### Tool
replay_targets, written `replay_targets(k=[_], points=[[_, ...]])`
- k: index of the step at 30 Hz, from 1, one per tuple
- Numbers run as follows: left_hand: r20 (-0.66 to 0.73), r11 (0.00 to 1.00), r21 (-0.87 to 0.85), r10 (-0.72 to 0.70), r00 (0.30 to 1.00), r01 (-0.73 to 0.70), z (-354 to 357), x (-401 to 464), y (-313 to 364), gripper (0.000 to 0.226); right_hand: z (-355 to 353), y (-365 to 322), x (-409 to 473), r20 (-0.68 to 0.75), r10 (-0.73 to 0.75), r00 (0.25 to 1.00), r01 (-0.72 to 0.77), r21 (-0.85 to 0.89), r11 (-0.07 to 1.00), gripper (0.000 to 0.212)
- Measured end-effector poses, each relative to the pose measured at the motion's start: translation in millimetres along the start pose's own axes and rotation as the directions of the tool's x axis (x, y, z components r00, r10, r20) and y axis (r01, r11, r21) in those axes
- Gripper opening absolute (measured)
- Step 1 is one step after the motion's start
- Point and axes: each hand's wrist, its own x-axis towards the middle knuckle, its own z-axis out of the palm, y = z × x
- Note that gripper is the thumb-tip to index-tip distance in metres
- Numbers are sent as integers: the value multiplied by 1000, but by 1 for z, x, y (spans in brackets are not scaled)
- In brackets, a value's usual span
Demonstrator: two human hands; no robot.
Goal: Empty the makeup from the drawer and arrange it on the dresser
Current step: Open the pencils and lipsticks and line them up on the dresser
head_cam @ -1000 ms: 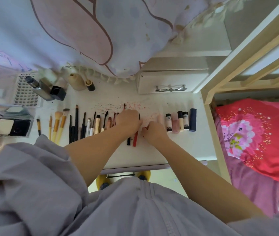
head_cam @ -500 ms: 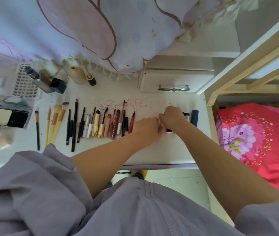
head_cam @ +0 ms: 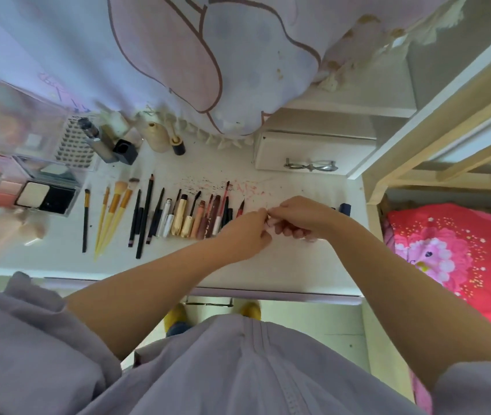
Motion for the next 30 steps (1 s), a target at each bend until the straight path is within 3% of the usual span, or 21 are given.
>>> replay_targets(k=[4, 8, 11, 14, 18, 22, 30], points=[[16, 993, 55, 99, 995, -100, -28, -24, -2, 7, 4, -20, -31, 37, -95, 995, 97, -67, 993, 35], [28, 969, 135, 203, 979, -205, -53, -49, -6, 30, 14, -34, -57, 129, -198, 972, 211, -103, 972, 35], [121, 949, 176, 245, 962, -263, -71, -64, -16, 32, 23, -40, -69, 238, -229, 944, 263, -122, 957, 30], [112, 912, 251, 306, 946, -324, -81, -72, -26, 28, 37, -46, -71, 204, -262, 943, 296, -160, 942, 34], [85, 878, 325, 345, 935, -353, -87, -74, -35, 21, 52, -52, -70, 144, -296, 944, 309, -75, 948, 36], [100, 836, 357, 409, 907, -416, -93, -77, -48, 22, 64, -53, -69, 155, -329, 932, 334, -7, 943, 29], [148, 767, 371, 507, 849, -523, -92, -79, -66, 19, 84, -41, -57, 148, -310, 939, 302, 76, 950, 38]])
